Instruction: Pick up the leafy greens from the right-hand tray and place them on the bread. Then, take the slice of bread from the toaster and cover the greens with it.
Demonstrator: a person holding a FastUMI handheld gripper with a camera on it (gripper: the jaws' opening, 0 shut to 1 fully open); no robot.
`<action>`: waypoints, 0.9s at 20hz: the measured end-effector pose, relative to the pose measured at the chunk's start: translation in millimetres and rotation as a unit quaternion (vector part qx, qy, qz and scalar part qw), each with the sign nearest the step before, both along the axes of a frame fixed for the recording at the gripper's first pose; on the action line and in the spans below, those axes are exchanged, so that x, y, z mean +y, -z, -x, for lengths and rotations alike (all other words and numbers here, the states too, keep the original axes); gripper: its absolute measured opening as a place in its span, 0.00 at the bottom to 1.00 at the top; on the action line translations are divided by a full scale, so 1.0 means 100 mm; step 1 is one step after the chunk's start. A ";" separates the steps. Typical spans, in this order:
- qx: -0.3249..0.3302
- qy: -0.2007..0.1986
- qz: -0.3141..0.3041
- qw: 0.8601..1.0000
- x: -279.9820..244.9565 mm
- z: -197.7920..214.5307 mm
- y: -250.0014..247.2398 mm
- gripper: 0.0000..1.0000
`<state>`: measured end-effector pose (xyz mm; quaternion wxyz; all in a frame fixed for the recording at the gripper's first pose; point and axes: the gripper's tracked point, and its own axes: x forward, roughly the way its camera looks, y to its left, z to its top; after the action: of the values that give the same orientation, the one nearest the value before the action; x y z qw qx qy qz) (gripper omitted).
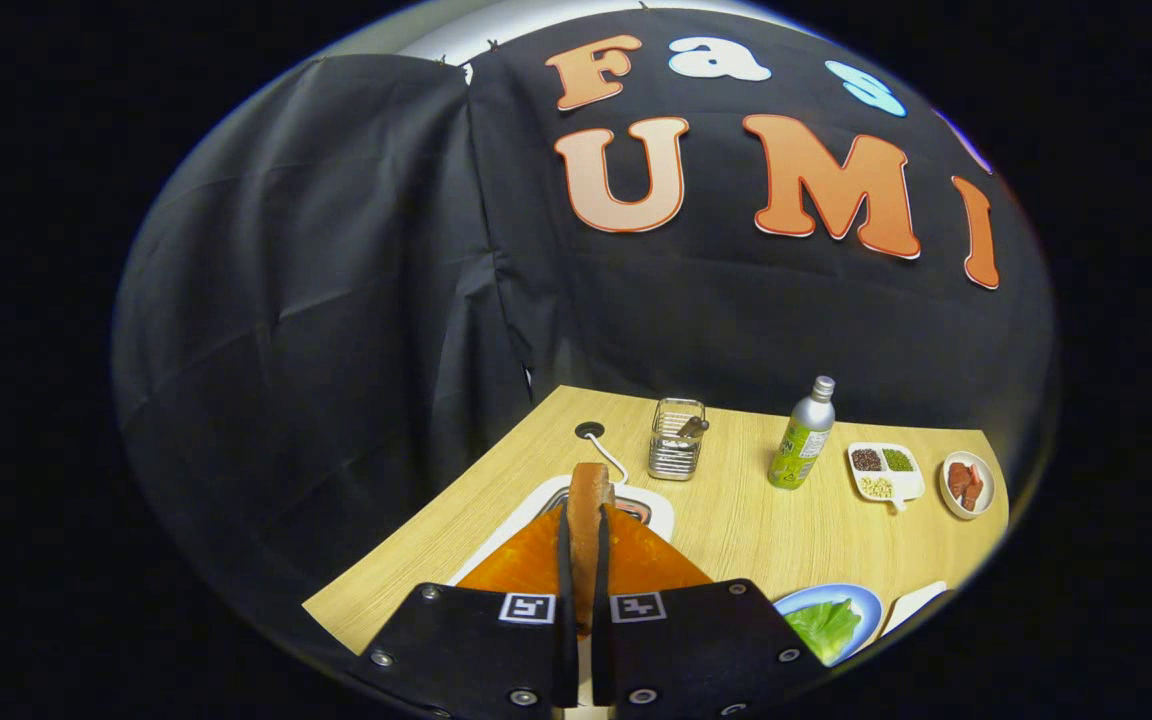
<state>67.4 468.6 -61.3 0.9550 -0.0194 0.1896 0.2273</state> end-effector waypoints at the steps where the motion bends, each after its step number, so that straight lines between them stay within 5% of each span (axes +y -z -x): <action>1: -0.004 0.000 -0.004 1.000 -0.01 -0.01 -0.06 0.06; 9: -0.038 -0.008 -0.033 0.999 -0.11 0.04 -0.56 0.06; 18: -0.049 0.033 -0.030 0.998 -0.68 0.01 -0.68 0.06</action>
<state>66.5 400.6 6.9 0.9704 0.0041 0.1362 0.1996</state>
